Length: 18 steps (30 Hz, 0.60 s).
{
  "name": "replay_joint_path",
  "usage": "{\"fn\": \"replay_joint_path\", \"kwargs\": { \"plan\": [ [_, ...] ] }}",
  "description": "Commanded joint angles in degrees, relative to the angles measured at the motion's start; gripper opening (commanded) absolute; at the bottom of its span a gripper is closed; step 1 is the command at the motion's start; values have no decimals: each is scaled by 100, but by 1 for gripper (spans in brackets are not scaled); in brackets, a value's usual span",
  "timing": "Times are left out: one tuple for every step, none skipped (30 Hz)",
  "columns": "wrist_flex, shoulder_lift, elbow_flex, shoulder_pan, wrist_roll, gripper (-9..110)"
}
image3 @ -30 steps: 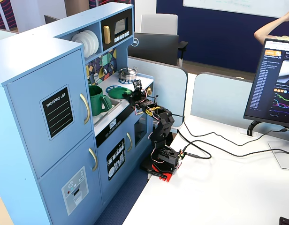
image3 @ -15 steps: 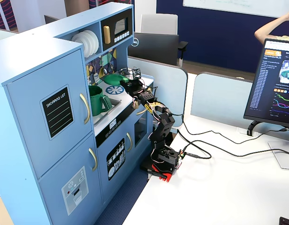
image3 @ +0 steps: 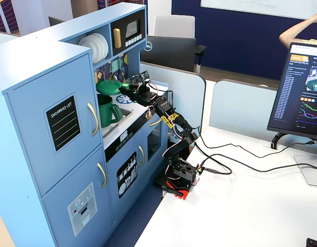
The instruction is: Pick up the lid from the counter and put it on the green recipient
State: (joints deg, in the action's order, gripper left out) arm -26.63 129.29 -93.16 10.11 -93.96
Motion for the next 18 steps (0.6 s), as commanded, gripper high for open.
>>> {"fn": "replay_joint_path", "kwargs": {
  "plan": [
    [-272,387,439,-334,-123,0],
    [-281,387,413,-387,-158,0],
    [-290,369,404,-404,-158,0],
    [-290,334,413,-431,-132,0],
    [-290,308,422,-466,-123,0],
    [-281,272,439,-501,-114,0],
    [-255,246,439,-536,-132,0],
    [-229,211,439,-563,-149,0],
    [-211,176,439,-571,-158,0],
    [-193,141,431,-589,-167,0],
    [-167,105,439,-598,-167,0],
    [-158,53,448,-606,-167,0],
    [-158,0,475,-615,-158,0],
    [-149,-62,492,-615,-158,0],
    [-123,-123,510,-624,-158,0],
    [-79,-185,519,-624,-193,0],
    [-18,-246,519,-624,-246,0],
    [18,-299,519,-615,-264,0]
  ]
}}
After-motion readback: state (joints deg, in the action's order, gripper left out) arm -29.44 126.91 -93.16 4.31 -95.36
